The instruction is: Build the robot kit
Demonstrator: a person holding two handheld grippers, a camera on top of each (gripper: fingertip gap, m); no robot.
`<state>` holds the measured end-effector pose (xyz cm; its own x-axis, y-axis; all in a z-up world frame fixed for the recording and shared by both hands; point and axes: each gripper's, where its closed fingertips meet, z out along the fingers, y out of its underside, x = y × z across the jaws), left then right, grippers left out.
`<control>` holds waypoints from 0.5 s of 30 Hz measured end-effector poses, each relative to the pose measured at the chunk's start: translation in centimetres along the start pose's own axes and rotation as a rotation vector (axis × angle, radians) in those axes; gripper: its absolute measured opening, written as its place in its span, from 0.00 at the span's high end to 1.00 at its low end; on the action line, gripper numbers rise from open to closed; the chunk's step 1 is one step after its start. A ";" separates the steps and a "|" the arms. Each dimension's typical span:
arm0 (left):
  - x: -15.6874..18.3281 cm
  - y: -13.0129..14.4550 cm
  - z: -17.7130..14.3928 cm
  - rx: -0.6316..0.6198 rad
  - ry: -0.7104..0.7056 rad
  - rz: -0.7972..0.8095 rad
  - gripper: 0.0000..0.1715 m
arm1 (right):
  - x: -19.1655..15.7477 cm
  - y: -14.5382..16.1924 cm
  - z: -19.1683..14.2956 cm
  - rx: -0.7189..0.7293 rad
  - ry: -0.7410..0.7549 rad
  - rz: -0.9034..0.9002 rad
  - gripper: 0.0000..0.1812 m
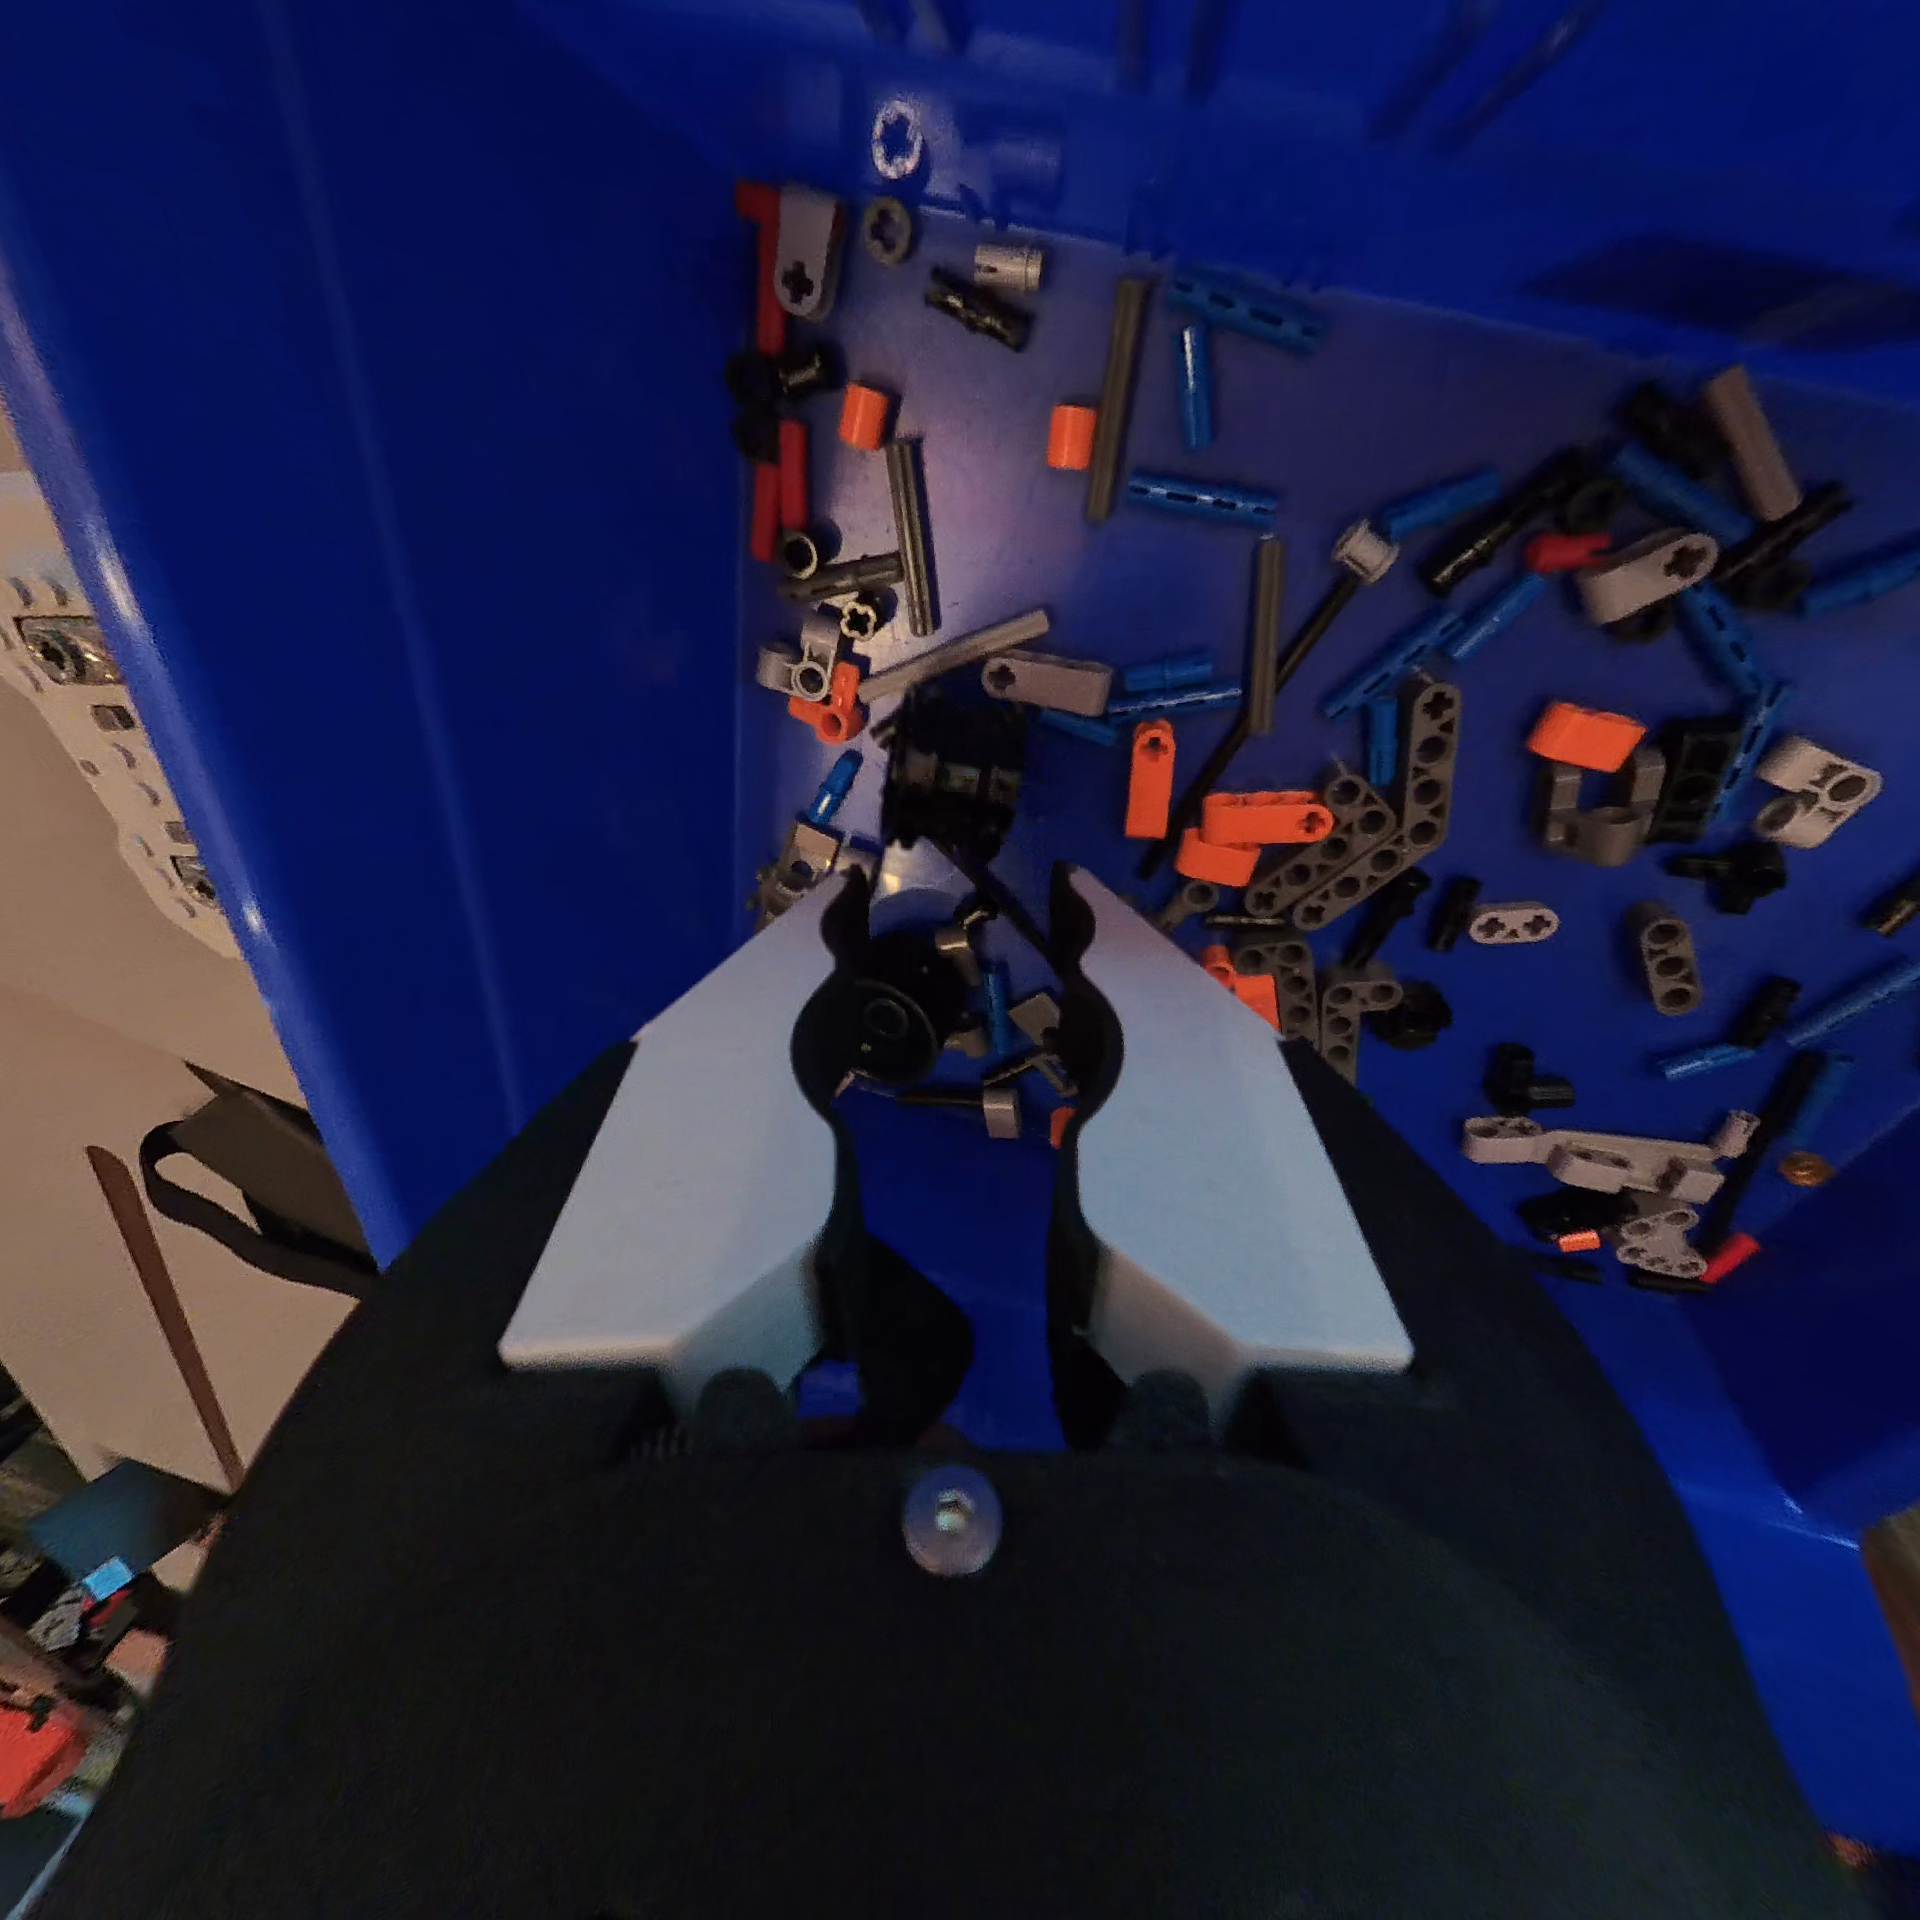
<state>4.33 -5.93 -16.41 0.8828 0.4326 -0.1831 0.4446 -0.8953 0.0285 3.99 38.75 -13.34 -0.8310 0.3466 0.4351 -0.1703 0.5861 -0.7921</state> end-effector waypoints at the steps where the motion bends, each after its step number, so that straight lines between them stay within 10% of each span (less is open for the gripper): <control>1: 0.2 0.3 -0.1 -0.017 0.010 0.010 0.80 | 0.2 0.0 0.0 -0.001 0.008 0.002 0.96; 15: 6.6 -3.5 -1.6 0.179 0.180 0.233 0.80 | 1.9 -0.1 0.3 -0.022 0.092 0.003 0.97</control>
<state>8.82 0.27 -16.14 0.9771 0.2121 -0.0153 0.2085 -0.9698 -0.1266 2.25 39.13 -12.53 -0.7788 0.4138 0.4714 -0.1556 0.6005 -0.7843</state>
